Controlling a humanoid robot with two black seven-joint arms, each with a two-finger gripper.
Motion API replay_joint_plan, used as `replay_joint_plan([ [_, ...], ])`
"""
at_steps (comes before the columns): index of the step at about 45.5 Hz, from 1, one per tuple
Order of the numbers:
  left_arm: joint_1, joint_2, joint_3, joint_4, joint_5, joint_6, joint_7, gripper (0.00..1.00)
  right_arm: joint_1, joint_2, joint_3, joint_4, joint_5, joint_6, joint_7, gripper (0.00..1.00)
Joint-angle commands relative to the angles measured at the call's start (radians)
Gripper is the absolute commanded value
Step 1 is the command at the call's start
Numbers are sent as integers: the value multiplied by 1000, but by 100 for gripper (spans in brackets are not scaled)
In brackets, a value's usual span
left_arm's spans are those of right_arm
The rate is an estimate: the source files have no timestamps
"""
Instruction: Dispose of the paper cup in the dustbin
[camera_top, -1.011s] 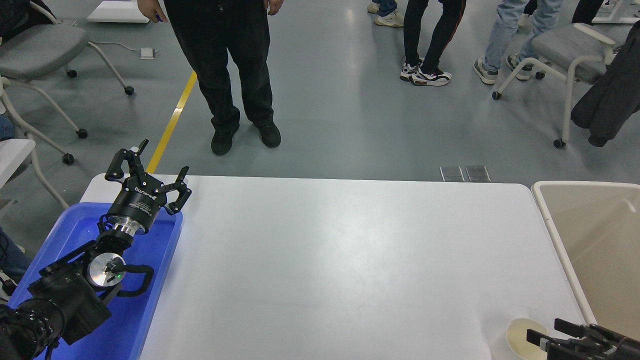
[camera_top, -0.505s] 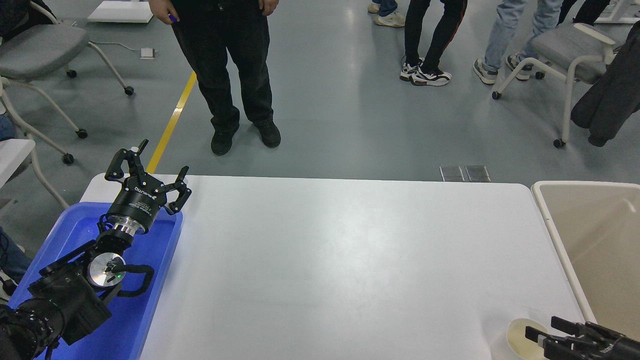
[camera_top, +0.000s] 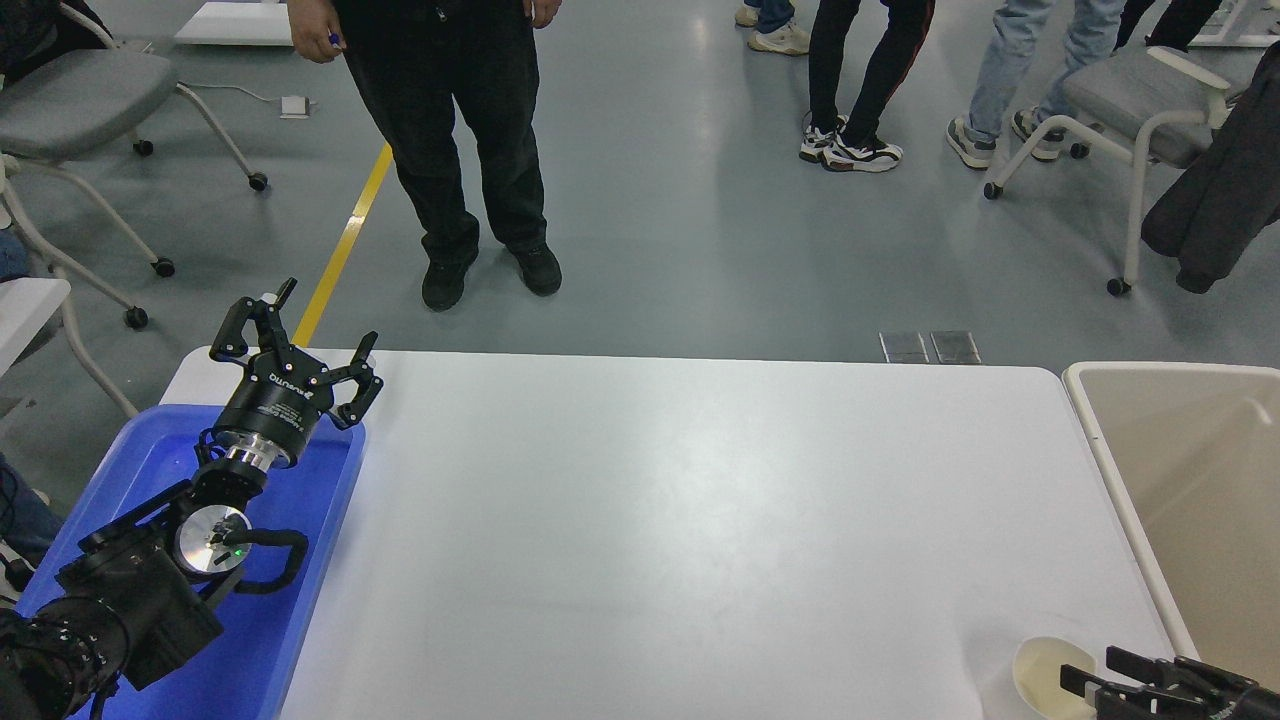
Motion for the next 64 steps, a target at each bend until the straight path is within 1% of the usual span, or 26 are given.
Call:
replay_joint_plan([
  [1, 0, 0, 0, -1, 0, 0, 0, 100, 2, 0, -6, -6, -7, 0, -2, 56],
  [5, 0, 0, 0, -1, 0, 0, 0, 100, 4, 0, -6, -6, -7, 0, -2, 48],
  [9, 0, 0, 0, -1, 0, 0, 0, 100, 6, -1, -11, -6, -8, -2, 0, 44],
  [12, 0, 0, 0, -1, 0, 0, 0, 100, 12, -1, -25, -5, -16, 0, 0, 37],
  [16, 0, 0, 0, 1, 0, 0, 0, 100, 24, -1, -42, 1, -17, 0, 0, 34],
  [19, 0, 0, 1, 1, 0, 0, 0, 100, 27, -1, -49, 3, -19, -2, 2, 17],
  [20, 0, 0, 0, -1, 0, 0, 0, 100, 29, -1, -52, 3, -19, 0, 2, 14],
  [22, 0, 0, 0, -1, 0, 0, 0, 100, 29, -1, -54, 3, -19, -2, 3, 13],
  [25, 0, 0, 0, -1, 0, 0, 0, 100, 30, -3, -54, 6, -19, -2, 5, 4],
  [27, 0, 0, 0, -1, 0, 0, 0, 100, 30, -4, -54, 6, -19, -2, 6, 0],
  [46, 0, 2, 0, -1, 0, -2, 0, 100, 52, -47, -51, 21, -17, -3, 78, 0],
  [54, 0, 2, 0, -1, 0, -2, 0, 100, 52, -55, -51, 32, -13, -6, 80, 0],
  [64, 0, 2, 0, -1, 0, -2, 0, 100, 76, -125, -37, 78, -8, -6, 80, 0],
])
